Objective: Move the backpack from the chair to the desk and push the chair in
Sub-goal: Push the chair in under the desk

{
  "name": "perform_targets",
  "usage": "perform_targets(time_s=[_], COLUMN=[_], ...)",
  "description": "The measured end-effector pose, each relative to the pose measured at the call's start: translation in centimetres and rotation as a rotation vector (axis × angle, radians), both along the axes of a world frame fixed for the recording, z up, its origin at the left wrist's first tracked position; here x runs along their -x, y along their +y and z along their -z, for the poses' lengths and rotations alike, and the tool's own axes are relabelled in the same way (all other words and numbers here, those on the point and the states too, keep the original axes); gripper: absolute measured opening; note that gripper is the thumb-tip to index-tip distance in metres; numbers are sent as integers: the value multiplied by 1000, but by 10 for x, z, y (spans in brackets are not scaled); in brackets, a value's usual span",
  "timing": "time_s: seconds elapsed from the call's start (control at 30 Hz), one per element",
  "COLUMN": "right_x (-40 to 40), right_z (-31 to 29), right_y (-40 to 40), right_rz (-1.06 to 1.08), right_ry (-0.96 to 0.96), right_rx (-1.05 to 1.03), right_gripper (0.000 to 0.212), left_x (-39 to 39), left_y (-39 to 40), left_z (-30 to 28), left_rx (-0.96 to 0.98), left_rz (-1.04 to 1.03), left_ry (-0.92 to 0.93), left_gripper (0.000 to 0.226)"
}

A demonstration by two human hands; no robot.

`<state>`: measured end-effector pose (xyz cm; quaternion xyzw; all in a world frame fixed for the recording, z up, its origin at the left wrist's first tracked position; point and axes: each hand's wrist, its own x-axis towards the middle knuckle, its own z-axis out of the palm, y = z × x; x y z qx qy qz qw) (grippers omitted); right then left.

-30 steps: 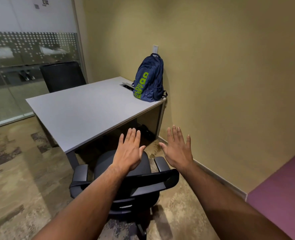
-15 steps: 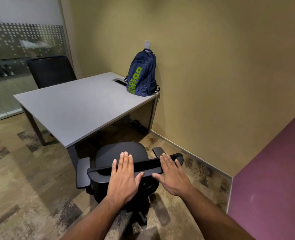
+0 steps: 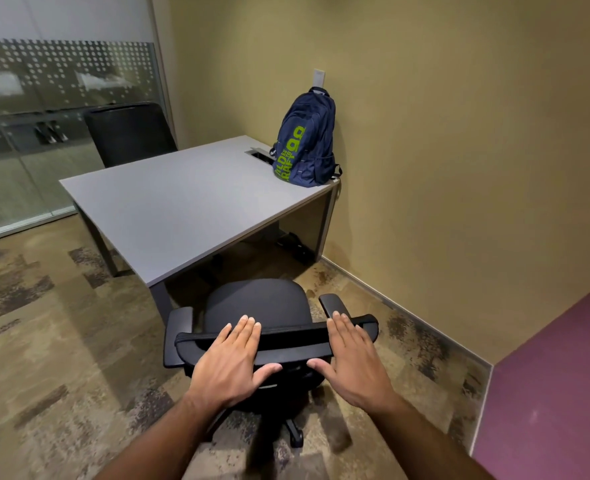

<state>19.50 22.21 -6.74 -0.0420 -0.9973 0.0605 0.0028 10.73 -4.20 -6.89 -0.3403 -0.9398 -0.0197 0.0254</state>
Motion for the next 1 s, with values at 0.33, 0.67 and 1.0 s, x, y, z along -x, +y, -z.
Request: perform_targets(time_s=[0.33, 0.67, 1.0], right_x=[20, 73, 143], right_z=[11, 7, 7], right_y=[-18, 35, 106], right_rz=[74, 14, -86], right_ry=[39, 74, 68], right_rx=[5, 48, 66], right_gripper=[110, 107, 110], left_x=[28, 67, 109], left_y=[-5, 42, 104], left_z=[-8, -4, 6], left_rx=[31, -20, -56], left_rz=[23, -55, -164], left_ry=[50, 43, 0], left_gripper=[95, 101, 103])
